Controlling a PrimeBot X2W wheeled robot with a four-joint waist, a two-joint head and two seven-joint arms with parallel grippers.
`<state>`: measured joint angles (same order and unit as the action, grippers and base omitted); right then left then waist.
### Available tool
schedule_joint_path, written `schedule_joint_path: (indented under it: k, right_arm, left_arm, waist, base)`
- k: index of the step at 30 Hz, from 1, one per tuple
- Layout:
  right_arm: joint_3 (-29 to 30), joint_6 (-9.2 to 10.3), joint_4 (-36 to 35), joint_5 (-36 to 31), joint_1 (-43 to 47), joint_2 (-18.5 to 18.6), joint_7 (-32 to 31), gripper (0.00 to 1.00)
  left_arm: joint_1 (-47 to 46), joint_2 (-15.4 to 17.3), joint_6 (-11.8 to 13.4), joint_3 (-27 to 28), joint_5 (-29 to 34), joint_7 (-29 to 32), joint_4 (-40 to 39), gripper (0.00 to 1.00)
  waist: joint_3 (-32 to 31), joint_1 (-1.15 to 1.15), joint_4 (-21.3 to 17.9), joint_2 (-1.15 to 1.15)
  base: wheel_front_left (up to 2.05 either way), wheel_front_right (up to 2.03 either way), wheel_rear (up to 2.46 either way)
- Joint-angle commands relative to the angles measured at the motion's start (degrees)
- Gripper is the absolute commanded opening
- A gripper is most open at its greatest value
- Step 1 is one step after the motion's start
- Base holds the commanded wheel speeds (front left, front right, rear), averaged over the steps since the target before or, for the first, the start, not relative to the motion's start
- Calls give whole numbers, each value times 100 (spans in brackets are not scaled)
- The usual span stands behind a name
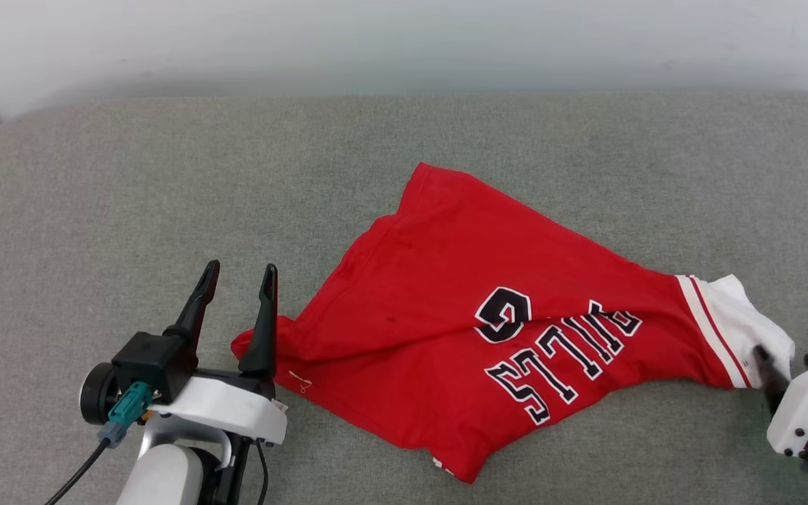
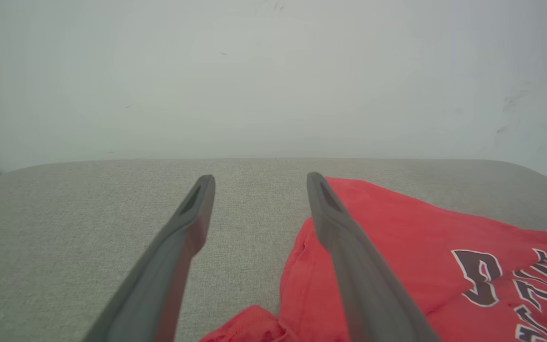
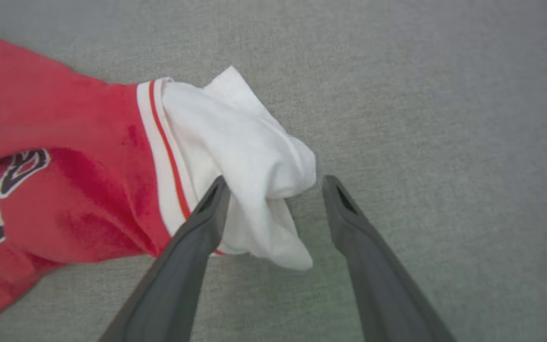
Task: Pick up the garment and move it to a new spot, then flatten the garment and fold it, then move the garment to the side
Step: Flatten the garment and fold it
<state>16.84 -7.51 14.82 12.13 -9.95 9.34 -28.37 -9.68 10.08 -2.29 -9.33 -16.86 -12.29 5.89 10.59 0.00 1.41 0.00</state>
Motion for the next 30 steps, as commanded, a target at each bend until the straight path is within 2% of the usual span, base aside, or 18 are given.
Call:
schedule_joint_path:
  k: [1, 7, 15, 23, 30]
  right_arm:
    - [70, 3, -38, -60, 22, -12, 418, 100]
    - [296, 3, -455, -609, 119, -63, 1546, 100]
    - [4, 4, -1036, -1006, 437, -402, 2367, 100]
    - [-768, 4, -1705, -928, 1157, -619, 2796, 100]
    - [-1328, 4, -2134, -643, 1633, -648, 2920, 100]
  left_arm:
    - [100, 26, 35, -15, -24, 25, 2, 100]
    - [266, 36, 76, -39, -62, 90, 3, 100]
    - [538, 87, 157, -36, -110, 199, 25, 100]
    - [863, 161, 249, -17, -191, 390, 57, 100]
    - [913, 248, 277, 58, -297, 529, 152, 100]
  waist:
    - [-110, 0, -19, 0]
    - [-407, 0, 0, 0]
    - [-821, 0, 80, 0]
    - [-1105, 0, 143, 0]
    - [-1148, 0, 16, 0]
  base:
    - [0, 0, 0]
    - [0, 0, 0]
    - [0, 0, 0]
    - [0, 0, 0]
    - [0, 0, 0]
